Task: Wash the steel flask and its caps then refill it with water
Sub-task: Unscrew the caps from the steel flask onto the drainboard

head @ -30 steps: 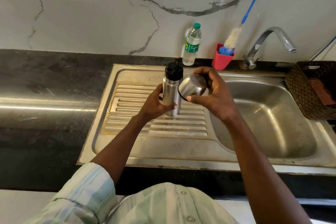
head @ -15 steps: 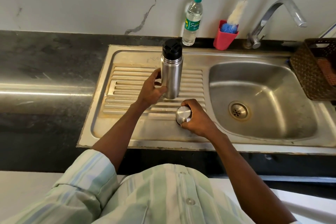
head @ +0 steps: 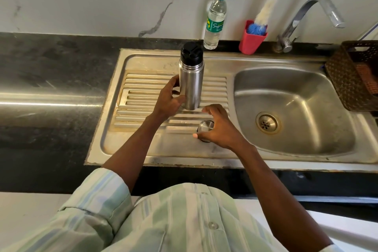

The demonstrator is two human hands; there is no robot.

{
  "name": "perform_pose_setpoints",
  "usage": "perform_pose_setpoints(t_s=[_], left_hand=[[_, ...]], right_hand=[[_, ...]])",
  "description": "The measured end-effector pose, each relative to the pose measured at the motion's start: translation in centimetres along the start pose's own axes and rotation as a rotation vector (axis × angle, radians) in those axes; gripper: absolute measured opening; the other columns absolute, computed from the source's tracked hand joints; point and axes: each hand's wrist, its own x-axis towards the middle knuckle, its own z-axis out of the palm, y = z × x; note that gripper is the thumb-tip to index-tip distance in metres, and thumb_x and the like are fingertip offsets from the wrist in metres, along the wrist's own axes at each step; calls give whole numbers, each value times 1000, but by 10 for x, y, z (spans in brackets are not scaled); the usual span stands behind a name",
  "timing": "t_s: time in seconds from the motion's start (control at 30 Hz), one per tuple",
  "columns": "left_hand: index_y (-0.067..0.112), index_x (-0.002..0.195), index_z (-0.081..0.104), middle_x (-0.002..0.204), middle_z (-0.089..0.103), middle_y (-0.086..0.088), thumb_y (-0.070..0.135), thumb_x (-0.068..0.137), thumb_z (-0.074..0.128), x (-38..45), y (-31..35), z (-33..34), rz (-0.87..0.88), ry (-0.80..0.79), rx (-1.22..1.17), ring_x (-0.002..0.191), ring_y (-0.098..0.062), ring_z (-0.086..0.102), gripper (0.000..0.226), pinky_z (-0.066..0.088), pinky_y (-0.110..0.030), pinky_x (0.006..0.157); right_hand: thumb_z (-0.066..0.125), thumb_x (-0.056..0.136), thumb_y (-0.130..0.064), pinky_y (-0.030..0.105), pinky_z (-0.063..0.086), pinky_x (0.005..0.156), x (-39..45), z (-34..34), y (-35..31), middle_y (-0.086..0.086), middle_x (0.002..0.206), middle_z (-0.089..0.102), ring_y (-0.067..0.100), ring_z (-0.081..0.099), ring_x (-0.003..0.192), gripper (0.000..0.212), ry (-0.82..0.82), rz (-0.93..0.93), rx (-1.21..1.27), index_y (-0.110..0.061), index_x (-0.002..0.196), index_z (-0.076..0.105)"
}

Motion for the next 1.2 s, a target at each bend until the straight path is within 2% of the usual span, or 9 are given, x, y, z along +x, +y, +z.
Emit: perform_pose_setpoints(t_s=[0.17, 0.3, 0.37, 0.47, 0.57, 0.63, 0.7, 0.9, 1.2], left_hand=[[18, 129, 55, 118, 66, 4, 21, 69, 63, 6, 2, -5, 55, 25, -24, 111, -14, 61, 60, 53, -46, 91], [15, 134, 52, 121, 64, 2, 25, 69, 60, 14, 11, -9, 104, 7, -47, 111, -16, 60, 66, 51, -40, 91], [18, 137, 49, 124, 63, 5, 23, 70, 61, 16, 16, -11, 111, -36, -59, 112, -15, 60, 69, 49, -33, 91], [34, 140, 37, 127, 56, 23, 23, 77, 73, 16, 27, -11, 83, -108, -56, 115, -2, 56, 74, 47, -23, 95], [23, 144, 38, 126, 57, 16, 41, 72, 86, 18, 34, -8, 79, -73, 9, 114, -5, 56, 89, 48, -23, 93], [18, 140, 46, 123, 63, 9, 55, 62, 85, 22, 33, -8, 77, -52, 54, 110, -9, 61, 94, 52, -26, 90], [18, 131, 54, 117, 67, 6, 51, 63, 88, 25, 30, -9, 57, -50, 97, 103, -8, 64, 84, 55, -27, 85], [17, 120, 61, 103, 67, 9, 37, 66, 91, 29, 31, -9, 54, -2, 186, 84, 2, 61, 65, 44, -2, 65], [17, 120, 61, 100, 68, 8, 36, 65, 92, 27, 30, -6, 95, 41, 166, 86, -4, 64, 66, 48, -7, 68]], right_hand=[[74, 83, -23, 34, 53, 76, 15, -27, -57, -5, 98, 56, 10, 53, 84, 26, 475, -68, 169, -17, 100, 55], [70, 86, -37, 31, 48, 63, 36, -55, -105, -3, 89, 55, 11, 50, 74, 31, 736, -188, 146, -12, 94, 54], [70, 81, -54, 24, 45, 65, 48, -66, -124, -2, 99, 52, 11, 51, 83, 50, 713, -199, -6, -12, 102, 52], [64, 73, -73, 31, 49, 73, 66, -75, -141, 4, 111, 51, 18, 54, 96, 74, 584, -131, -270, -12, 112, 50], [60, 73, -77, 32, 46, 75, 79, -76, -145, 5, 116, 52, 21, 56, 103, 80, 488, -110, -426, -12, 120, 51], [61, 74, -74, 29, 43, 76, 83, -76, -145, 5, 119, 52, 22, 56, 105, 81, 455, -123, -465, -11, 124, 51], [65, 75, -70, 29, 42, 78, 85, -77, -144, 5, 119, 52, 21, 56, 105, 79, 431, -129, -462, -10, 124, 51], [72, 78, -53, 27, 42, 77, 87, -78, -142, 3, 113, 53, 15, 50, 91, 60, 390, -174, -424, -9, 116, 57], [73, 80, -42, 25, 40, 74, 86, -82, -139, 0, 105, 51, 14, 49, 87, 49, 316, -242, -369, -7, 113, 61]])
